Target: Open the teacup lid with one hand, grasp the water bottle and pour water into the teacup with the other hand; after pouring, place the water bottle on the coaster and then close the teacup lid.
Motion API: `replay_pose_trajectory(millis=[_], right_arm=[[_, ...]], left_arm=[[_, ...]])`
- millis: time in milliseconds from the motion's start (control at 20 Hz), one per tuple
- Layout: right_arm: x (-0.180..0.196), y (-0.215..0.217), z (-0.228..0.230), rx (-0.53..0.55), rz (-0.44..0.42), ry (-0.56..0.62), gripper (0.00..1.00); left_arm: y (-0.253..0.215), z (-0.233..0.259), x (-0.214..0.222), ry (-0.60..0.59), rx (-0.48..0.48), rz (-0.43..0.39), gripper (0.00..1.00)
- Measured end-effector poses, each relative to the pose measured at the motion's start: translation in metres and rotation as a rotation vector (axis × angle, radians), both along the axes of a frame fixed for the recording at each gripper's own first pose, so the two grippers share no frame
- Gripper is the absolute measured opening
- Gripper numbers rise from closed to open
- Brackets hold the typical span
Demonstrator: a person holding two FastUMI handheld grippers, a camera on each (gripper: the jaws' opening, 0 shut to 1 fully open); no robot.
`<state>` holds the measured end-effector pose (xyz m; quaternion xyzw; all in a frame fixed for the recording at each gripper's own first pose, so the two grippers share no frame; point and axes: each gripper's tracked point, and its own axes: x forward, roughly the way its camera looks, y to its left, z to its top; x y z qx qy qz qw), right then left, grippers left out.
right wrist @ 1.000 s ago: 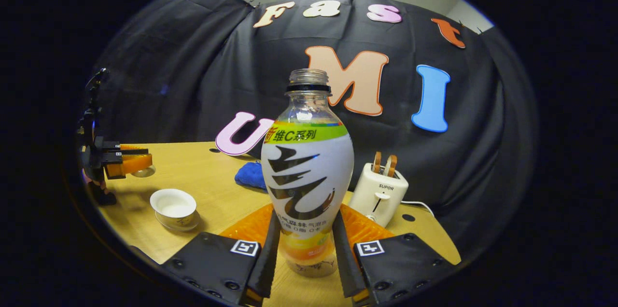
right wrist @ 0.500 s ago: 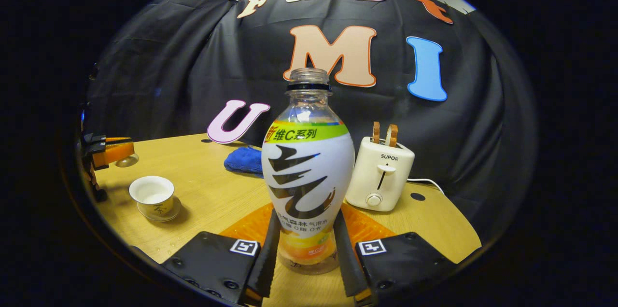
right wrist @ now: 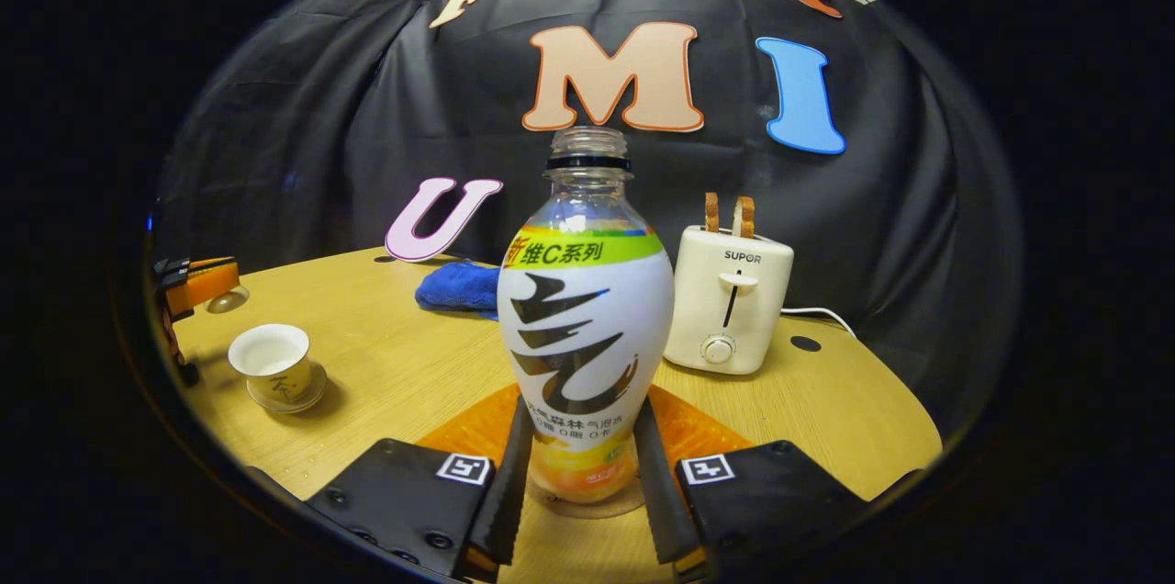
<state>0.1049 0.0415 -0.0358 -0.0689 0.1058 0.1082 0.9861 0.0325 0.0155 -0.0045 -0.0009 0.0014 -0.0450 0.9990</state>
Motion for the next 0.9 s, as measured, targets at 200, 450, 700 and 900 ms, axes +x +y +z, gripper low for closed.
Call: replay_pose_trajectory(millis=[200,450,700,900], right_arm=[[-0.001,-0.001,0.000,0.024,-0.004,-0.008,0.68],[-0.003,-0.006,-0.003,0.078,-0.010,0.013,0.75],[-0.008,-0.004,0.001,0.086,0.004,-0.004,0.87],[-0.013,-0.004,0.003,0.087,0.004,-0.011,0.86]], left_arm=[[0.000,0.000,0.000,0.000,0.000,0.001,0.29],[0.000,0.000,0.000,-0.001,0.000,0.001,0.29],[0.000,0.000,0.000,-0.001,0.000,0.001,0.29],[0.000,0.000,0.000,0.000,0.000,0.000,0.29]])
